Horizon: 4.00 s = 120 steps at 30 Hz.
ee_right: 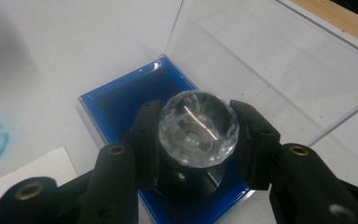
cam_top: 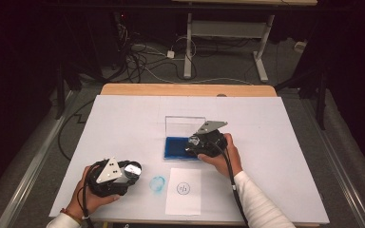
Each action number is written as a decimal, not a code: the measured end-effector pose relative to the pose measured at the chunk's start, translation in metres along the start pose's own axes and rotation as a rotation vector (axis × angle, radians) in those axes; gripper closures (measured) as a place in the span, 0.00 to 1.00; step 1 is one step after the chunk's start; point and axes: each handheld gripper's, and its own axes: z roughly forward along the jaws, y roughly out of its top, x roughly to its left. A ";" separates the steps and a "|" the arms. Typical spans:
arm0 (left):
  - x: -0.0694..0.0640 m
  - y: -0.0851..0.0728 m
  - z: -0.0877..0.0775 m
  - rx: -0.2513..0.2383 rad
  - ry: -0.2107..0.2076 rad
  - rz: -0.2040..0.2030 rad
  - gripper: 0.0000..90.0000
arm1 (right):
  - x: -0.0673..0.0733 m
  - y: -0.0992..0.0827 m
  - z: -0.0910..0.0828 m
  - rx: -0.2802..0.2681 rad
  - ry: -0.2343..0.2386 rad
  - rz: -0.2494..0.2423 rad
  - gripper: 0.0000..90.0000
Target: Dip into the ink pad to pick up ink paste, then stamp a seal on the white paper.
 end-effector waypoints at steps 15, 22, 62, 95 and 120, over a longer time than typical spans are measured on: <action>-0.001 -0.001 0.001 0.003 -0.005 -0.002 0.40 | 0.005 0.002 0.001 0.015 -0.026 -0.034 0.63; 0.001 -0.004 -0.001 0.002 0.000 -0.013 0.40 | -0.002 0.002 -0.001 0.005 0.004 0.007 0.63; -0.014 0.013 0.020 0.019 -0.053 0.039 0.40 | 0.011 0.024 -0.088 -0.267 0.047 0.000 0.63; -0.006 0.008 0.004 0.003 -0.006 0.025 0.40 | 0.072 0.006 -0.077 -0.177 0.182 -0.114 0.63; -0.006 0.007 0.001 0.005 0.001 0.030 0.40 | 0.096 -0.025 -0.050 -0.048 0.222 -0.156 0.63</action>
